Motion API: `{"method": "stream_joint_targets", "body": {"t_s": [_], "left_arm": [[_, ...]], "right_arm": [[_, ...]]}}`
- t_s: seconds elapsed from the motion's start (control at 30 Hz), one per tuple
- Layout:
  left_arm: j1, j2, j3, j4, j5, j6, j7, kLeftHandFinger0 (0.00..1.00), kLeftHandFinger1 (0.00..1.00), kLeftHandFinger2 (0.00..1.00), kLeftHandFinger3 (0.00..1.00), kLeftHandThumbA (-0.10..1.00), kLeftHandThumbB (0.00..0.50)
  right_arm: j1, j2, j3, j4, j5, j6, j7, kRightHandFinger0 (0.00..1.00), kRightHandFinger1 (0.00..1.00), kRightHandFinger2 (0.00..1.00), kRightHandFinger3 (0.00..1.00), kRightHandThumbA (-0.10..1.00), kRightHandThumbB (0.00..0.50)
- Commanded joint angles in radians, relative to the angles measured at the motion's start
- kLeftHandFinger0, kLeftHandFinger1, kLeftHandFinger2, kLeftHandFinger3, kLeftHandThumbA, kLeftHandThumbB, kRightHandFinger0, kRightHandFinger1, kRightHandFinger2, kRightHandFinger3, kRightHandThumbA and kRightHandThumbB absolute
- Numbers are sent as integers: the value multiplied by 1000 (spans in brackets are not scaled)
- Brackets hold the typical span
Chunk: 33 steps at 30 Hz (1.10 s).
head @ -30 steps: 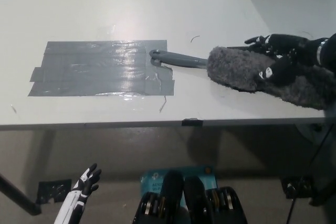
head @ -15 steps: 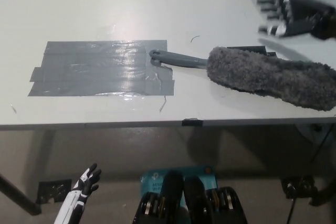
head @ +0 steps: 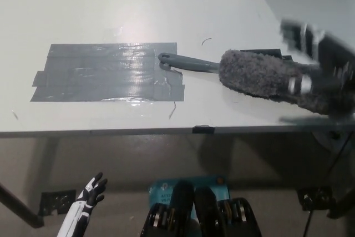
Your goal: A person hands a grey duster to the robot and the robot grabs it with its right hand and places it on the black marked spot infron tof it on the desk
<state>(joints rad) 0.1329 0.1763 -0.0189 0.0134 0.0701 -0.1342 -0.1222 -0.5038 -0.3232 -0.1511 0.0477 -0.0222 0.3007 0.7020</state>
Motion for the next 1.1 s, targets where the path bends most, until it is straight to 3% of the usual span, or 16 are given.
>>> {"method": "stream_joint_targets", "body": {"t_s": [0.0, 0.1, 0.23, 0.3, 0.4, 0.5, 0.63, 0.67, 0.83, 0.9, 1.07], "left_arm": [[-33, 1, -7, -19, -21, -24, -12, 1000, 1000, 1000, 1000, 1000, 255], [-32, 2, -7, -29, -22, -11, -14, 1000, 1000, 1000, 1000, 1000, 259], [-32, 2, -7, -27, -25, -20, -16, 1000, 1000, 1000, 1000, 1000, 262], [-28, 3, -8, -29, -26, -25, -16, 1000, 1000, 1000, 1000, 1000, 265], [-24, -5, -14, -23, -17, -35, -11, 1000, 1000, 1000, 1000, 1000, 261], [-17, -2, -13, -26, -20, -36, -12, 1000, 1000, 1000, 1000, 1000, 243], [-25, -1, -12, -26, -13, -36, -6, 1000, 1000, 1000, 1000, 1000, 232], [-25, 2, -11, -25, -11, -36, -5, 1000, 1000, 1000, 1000, 1000, 233], [-20, -4, -9, -23, -25, -44, -5, 1000, 1000, 1000, 1000, 1000, 231], [-22, -4, -8, -23, -27, -43, -5, 1000, 1000, 1000, 1000, 1000, 241], [-38, 3, -7, -24, -21, -37, -4, 1000, 1000, 1000, 1000, 1000, 232]], "right_arm": [[375, 231, -73, -998, 98, -236, -288, 1000, 1000, 1000, 1000, 1000, 454], [459, 301, -45, -985, 26, -242, -287, 1000, 1000, 1000, 1000, 1000, 432], [539, 354, -25, -781, 6, -412, -285, 1000, 1000, 1000, 1000, 1000, 394], [573, 377, -15, -706, -39, -442, -299, 1000, 1000, 1000, 1000, 1000, 385], [583, 381, -11, -555, -76, -514, -314, 1000, 1000, 1000, 1000, 1000, 325], [582, 383, -5, -424, -113, -542, -342, 1000, 1000, 1000, 1000, 1000, 369], [549, 372, -8, -290, -135, -566, -380, 1000, 1000, 1000, 1000, 1000, 339], [536, 367, -7, -234, -156, -566, -401, 1000, 1000, 1000, 1000, 1000, 362], [535, 345, 8, -151, -160, -559, -410, 1000, 1000, 1000, 1000, 1000, 373], [533, 341, 12, -132, -154, -569, -413, 1000, 1000, 1000, 1000, 1000, 339], [518, 329, 28, -92, -163, -595, -433, 1000, 1000, 1000, 1000, 1000, 326]]}}
